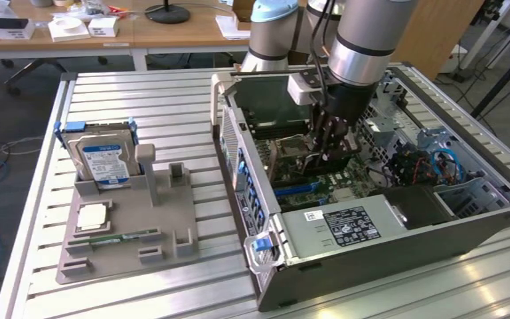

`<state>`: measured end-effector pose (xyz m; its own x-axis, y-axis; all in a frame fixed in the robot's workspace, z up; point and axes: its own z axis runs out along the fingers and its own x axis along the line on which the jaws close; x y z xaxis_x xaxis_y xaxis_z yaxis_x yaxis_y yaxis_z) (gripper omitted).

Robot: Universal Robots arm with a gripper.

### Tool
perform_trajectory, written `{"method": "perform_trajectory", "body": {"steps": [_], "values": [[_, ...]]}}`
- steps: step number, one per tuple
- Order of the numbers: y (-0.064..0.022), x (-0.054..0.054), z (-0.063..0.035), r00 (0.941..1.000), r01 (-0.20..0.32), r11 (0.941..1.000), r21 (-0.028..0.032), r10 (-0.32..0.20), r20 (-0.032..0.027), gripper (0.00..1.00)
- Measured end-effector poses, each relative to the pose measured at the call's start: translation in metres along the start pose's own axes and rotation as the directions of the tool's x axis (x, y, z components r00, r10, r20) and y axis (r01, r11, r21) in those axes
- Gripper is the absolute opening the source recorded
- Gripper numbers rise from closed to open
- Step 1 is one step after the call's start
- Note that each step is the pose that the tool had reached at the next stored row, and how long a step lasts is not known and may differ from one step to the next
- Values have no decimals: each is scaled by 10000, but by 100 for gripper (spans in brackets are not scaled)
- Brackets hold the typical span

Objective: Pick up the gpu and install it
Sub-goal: 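Insert the gpu into the slot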

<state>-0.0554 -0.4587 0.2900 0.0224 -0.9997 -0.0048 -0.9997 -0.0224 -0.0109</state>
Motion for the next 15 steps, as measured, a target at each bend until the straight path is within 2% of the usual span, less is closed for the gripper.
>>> {"method": "perform_trajectory", "body": {"steps": [15], "values": [[33,0,35,10000,0,10000,12,0,0,26]]}}
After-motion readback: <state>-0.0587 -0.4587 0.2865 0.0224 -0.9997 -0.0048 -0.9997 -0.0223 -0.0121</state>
